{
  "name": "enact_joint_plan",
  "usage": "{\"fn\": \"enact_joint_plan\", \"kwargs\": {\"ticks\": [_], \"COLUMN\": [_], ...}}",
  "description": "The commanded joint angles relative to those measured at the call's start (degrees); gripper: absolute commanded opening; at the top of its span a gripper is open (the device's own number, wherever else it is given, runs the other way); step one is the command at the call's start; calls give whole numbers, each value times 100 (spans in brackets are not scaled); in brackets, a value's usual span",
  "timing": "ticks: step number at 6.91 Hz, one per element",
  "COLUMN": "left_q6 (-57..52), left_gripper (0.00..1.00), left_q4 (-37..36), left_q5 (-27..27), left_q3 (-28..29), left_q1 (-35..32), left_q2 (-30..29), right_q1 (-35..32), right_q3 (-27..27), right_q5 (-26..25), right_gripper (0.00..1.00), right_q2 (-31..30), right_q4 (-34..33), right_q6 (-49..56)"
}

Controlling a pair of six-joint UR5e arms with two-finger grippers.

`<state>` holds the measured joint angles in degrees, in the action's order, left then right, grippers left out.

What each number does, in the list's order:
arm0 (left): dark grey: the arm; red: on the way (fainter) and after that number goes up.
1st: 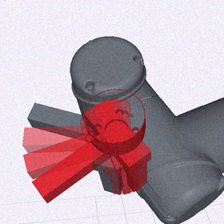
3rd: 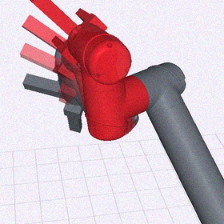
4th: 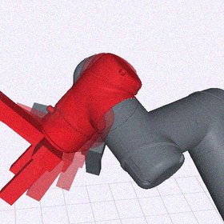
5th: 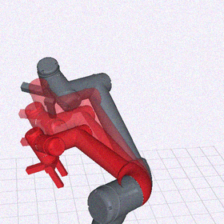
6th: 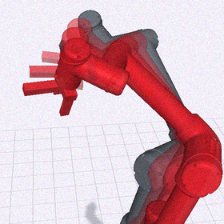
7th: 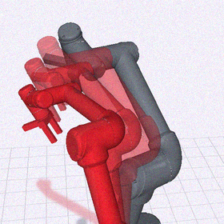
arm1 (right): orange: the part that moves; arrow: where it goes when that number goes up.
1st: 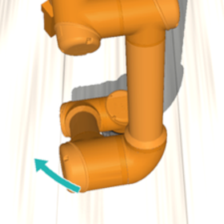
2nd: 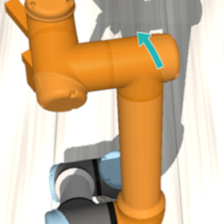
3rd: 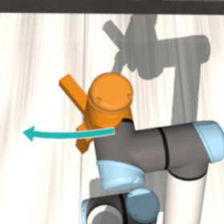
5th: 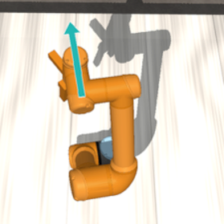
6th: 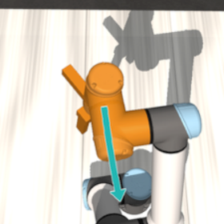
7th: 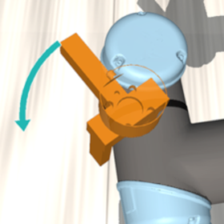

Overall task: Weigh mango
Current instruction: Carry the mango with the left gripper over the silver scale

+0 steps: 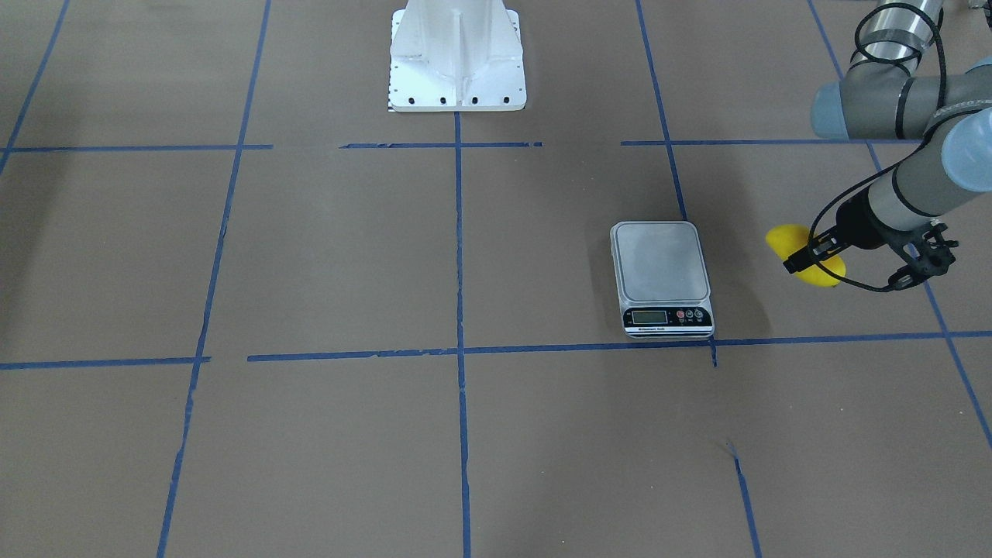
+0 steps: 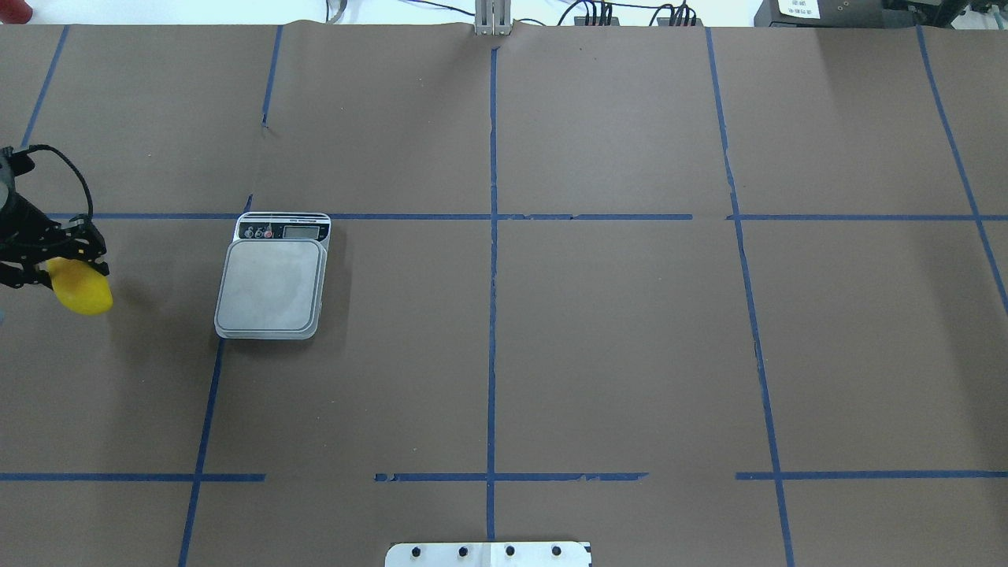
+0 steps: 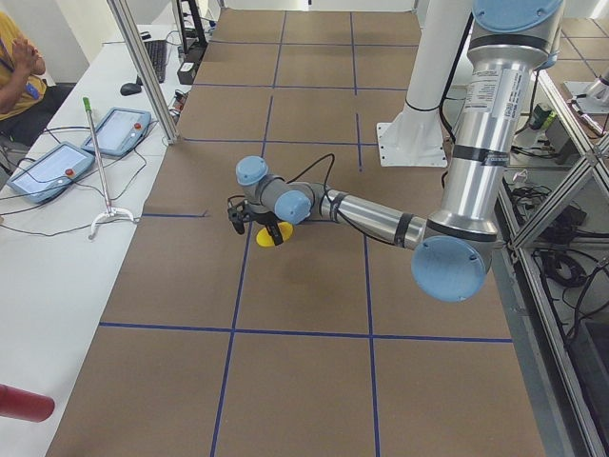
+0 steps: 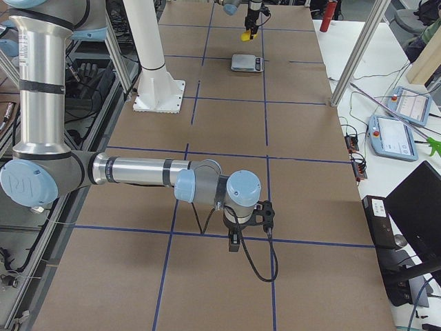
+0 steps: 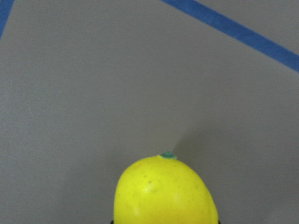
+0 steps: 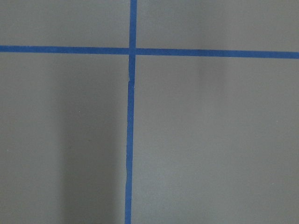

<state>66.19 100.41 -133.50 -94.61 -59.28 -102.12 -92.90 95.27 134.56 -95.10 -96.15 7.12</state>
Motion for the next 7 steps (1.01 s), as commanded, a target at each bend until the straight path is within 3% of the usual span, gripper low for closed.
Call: {"fn": "enact_joint_plan", "kwargs": {"ticks": [1, 3, 7], "left_q6": [69, 359, 359], "left_gripper": [0, 0, 0], "left_q4": [-802, -786, -507], "left_q5": [17, 8, 96], "left_q3": [22, 66, 320], "left_q1": [319, 882, 1068], "left_q2": [-913, -1029, -1179], "right_q1": [0, 0, 0], "right_q3": [0, 0, 0], "right_q5": [0, 0, 0], "right_gripper": [100, 100, 100], "right_q2": [0, 0, 0], "right_q4": [0, 0, 0], "right_q6": [0, 0, 0]}}
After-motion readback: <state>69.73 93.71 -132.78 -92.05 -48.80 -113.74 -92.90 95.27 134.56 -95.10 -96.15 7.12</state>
